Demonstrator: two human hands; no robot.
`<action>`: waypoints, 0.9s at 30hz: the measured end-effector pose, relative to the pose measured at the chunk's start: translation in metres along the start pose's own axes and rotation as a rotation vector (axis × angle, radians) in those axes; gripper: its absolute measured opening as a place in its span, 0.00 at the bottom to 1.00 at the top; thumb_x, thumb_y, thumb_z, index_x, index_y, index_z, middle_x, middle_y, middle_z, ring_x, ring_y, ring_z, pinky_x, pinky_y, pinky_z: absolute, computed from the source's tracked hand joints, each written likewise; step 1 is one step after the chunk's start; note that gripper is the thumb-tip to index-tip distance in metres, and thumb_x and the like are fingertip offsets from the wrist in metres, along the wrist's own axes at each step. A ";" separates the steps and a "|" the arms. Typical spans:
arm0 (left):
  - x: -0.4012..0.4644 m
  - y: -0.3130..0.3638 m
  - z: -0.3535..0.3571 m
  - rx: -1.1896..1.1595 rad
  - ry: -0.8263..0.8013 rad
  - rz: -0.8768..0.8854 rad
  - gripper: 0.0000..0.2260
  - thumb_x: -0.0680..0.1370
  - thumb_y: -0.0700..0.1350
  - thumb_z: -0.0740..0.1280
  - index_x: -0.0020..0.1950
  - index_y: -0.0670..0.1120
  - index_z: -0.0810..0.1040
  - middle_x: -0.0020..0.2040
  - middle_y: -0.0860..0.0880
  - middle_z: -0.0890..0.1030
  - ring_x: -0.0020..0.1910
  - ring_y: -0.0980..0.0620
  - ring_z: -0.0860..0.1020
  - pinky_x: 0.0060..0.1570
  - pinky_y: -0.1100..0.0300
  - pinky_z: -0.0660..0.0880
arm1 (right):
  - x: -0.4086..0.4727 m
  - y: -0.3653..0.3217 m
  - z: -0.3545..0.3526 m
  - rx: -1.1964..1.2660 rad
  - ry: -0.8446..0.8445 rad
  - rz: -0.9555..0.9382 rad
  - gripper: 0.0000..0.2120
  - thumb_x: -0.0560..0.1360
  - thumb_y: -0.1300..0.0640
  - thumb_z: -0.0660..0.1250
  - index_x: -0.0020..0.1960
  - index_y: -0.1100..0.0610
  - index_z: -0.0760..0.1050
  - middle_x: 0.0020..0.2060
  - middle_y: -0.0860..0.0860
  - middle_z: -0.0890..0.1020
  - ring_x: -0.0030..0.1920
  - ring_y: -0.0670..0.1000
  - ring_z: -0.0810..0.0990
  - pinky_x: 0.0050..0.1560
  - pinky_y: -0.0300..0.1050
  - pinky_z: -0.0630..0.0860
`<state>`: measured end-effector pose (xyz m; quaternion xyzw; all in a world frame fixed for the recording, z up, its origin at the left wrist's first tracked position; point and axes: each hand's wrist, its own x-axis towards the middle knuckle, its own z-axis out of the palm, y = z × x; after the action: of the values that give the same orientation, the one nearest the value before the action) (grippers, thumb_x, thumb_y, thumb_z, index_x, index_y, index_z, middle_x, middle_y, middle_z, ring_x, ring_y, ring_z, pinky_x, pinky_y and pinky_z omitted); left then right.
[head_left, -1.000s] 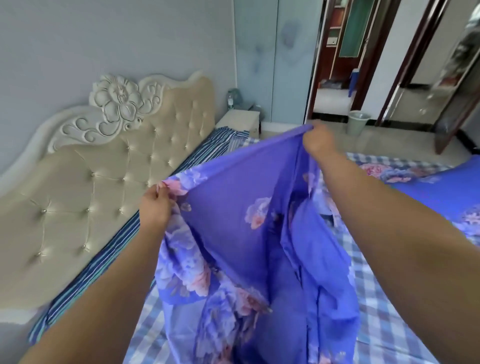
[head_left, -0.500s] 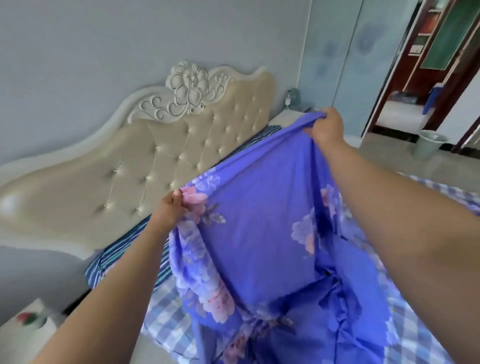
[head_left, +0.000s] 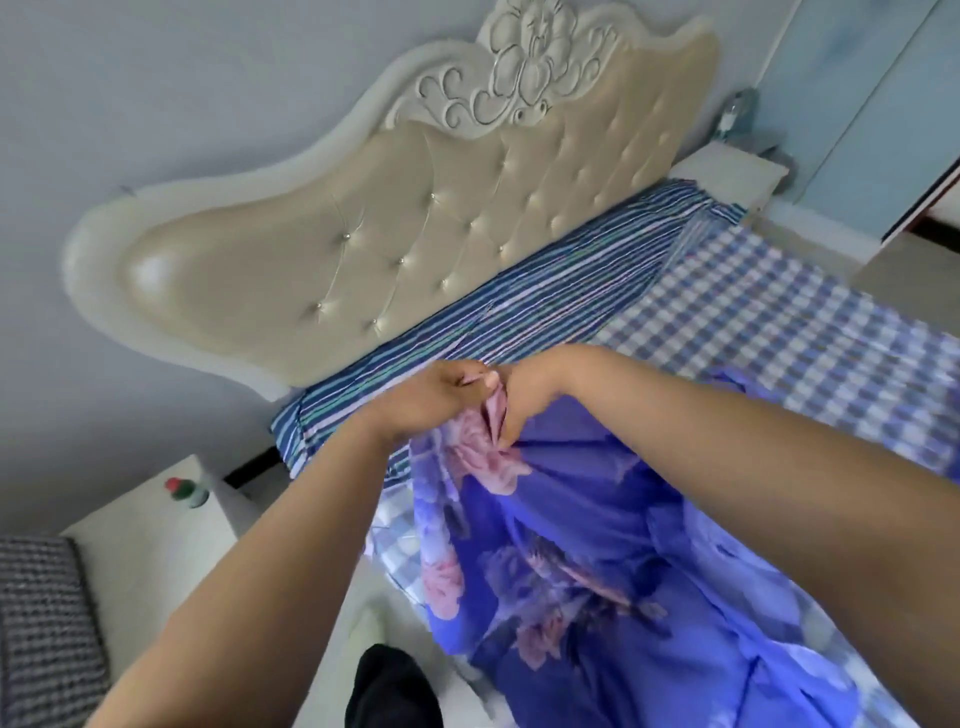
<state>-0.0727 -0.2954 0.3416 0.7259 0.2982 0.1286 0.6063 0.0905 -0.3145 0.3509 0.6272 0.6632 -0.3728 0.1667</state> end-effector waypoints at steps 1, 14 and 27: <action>0.001 -0.003 -0.019 -0.048 -0.036 -0.012 0.06 0.79 0.40 0.65 0.43 0.44 0.78 0.38 0.51 0.79 0.39 0.58 0.75 0.44 0.65 0.73 | 0.012 -0.009 0.000 0.047 -0.064 -0.006 0.21 0.69 0.51 0.75 0.58 0.54 0.74 0.45 0.48 0.79 0.52 0.51 0.75 0.51 0.36 0.72; 0.041 -0.148 -0.246 0.619 0.086 -0.466 0.16 0.69 0.53 0.75 0.39 0.41 0.76 0.31 0.47 0.73 0.33 0.48 0.72 0.34 0.59 0.68 | 0.180 -0.063 -0.087 0.065 -0.021 -0.024 0.12 0.69 0.44 0.72 0.41 0.53 0.76 0.39 0.49 0.78 0.41 0.50 0.75 0.46 0.47 0.73; 0.000 -0.233 -0.312 0.589 0.102 -0.725 0.14 0.75 0.53 0.69 0.46 0.41 0.78 0.41 0.44 0.79 0.42 0.44 0.76 0.41 0.57 0.69 | 0.253 0.000 -0.113 0.668 -0.256 0.154 0.35 0.56 0.40 0.79 0.52 0.64 0.79 0.48 0.58 0.84 0.48 0.55 0.83 0.55 0.50 0.78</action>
<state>-0.3081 -0.0238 0.1913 0.7087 0.5858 -0.1459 0.3650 0.0785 -0.0560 0.2513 0.6435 0.4295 -0.6306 0.0621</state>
